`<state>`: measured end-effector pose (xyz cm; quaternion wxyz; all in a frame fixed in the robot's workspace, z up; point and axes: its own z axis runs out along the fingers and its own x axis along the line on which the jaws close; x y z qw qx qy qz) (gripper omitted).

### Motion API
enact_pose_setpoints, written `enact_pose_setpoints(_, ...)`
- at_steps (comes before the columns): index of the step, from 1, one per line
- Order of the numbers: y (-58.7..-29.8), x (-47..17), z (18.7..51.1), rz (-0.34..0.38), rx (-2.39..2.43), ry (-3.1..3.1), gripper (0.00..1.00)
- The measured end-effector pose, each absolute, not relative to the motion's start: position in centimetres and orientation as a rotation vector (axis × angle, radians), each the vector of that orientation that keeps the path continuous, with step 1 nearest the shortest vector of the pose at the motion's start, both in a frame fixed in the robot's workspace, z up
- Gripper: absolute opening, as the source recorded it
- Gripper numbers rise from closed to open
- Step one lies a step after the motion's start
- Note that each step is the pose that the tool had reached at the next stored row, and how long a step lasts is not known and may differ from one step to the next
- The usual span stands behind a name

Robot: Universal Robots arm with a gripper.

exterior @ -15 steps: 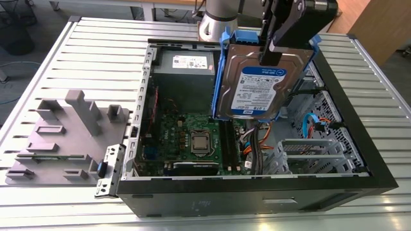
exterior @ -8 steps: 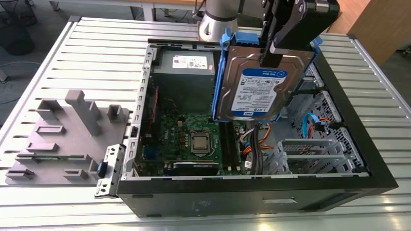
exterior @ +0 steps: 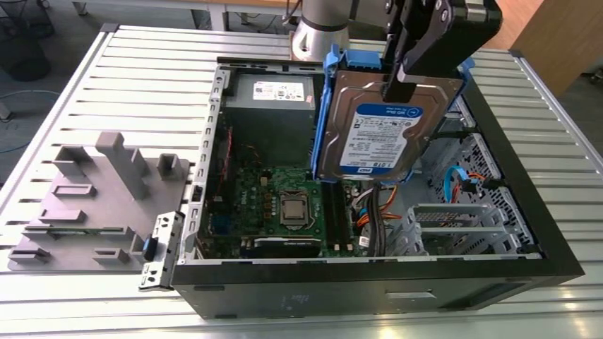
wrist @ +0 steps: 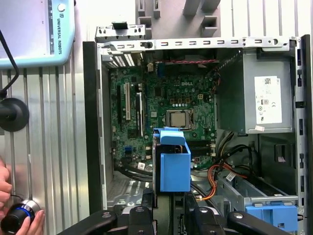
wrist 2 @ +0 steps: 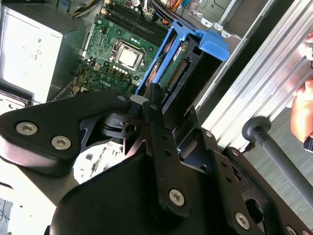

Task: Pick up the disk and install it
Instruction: 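Pick up the disk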

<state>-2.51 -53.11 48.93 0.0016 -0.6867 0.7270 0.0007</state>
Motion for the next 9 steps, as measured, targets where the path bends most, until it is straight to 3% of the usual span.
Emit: enact_pose_setpoints(9, -53.23, -2.51, 48.93, 0.001, -2.155, 2.282, 0.35)
